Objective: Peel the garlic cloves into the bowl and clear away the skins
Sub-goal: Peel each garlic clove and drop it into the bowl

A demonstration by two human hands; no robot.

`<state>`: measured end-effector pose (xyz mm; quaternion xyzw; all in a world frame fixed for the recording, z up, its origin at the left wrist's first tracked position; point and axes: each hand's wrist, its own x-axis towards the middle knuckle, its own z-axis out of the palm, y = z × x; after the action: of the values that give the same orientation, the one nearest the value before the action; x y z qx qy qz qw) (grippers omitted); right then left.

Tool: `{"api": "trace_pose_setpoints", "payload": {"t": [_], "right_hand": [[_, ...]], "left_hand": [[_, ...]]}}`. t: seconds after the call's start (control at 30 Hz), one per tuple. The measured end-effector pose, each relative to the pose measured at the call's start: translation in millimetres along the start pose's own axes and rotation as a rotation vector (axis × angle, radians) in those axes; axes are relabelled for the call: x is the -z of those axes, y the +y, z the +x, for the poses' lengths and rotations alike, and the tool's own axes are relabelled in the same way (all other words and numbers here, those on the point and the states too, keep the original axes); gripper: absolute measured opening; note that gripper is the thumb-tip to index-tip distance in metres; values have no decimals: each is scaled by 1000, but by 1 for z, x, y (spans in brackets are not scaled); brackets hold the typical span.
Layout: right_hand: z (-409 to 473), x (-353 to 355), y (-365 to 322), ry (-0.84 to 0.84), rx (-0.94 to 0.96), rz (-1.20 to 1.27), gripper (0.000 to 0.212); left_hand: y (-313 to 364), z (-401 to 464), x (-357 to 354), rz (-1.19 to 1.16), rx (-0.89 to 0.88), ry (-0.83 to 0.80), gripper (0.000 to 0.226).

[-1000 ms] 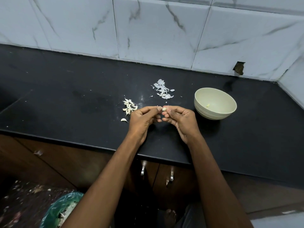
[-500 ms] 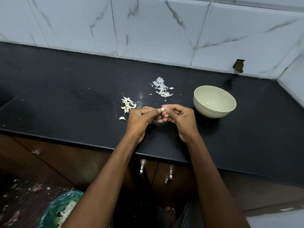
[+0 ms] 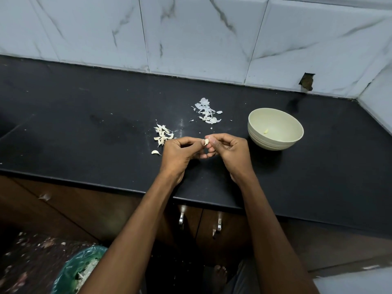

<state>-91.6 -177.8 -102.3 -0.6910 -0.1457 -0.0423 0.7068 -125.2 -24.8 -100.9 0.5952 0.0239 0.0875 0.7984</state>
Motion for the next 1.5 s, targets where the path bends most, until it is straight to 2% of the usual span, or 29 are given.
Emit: {"api": "trace_pose_setpoints", "payload": {"t": [0.1, 0.3, 0.43, 0.53, 0.67, 0.77, 0.87, 0.97, 1.13, 1.27, 1.5], "right_hand": [[0, 1, -1, -32, -38, 47, 12], [0, 3, -4, -88, -140, 165, 16], [1, 4, -8, -59, -191, 269, 18], [2, 5, -10, -42, -229, 344, 21], [5, 6, -10, -4, -255, 431, 25], [7, 7, -9, 8, -268, 491, 25], [7, 7, -8, 4, -270, 491, 22], [7, 7, -7, 5, -256, 484, 21], [5, 5, -6, 65, -206, 420, 15], [5, 2, -5, 66, -181, 314, 16], [3, 2, -3, 31, -163, 246, 22]], "left_hand": [[0, 0, -3, 47, -27, 26, 11], [-1, -1, -7, 83, -73, 81, 6], [-5, 12, -3, 35, -72, 222, 8], [-4, 27, -2, 155, -107, 269, 9], [-6, 52, -3, 304, -166, 265, 21], [-15, 66, -4, 459, -239, 249, 3], [-17, 64, -4, 573, -252, 192, 39], [-16, 58, -1, 615, -333, 162, 47], [-9, 34, -6, 324, -267, 66, 18], [-4, 11, -9, 151, -215, -59, 17], [-4, 10, -6, 99, -171, -73, 16]]}}
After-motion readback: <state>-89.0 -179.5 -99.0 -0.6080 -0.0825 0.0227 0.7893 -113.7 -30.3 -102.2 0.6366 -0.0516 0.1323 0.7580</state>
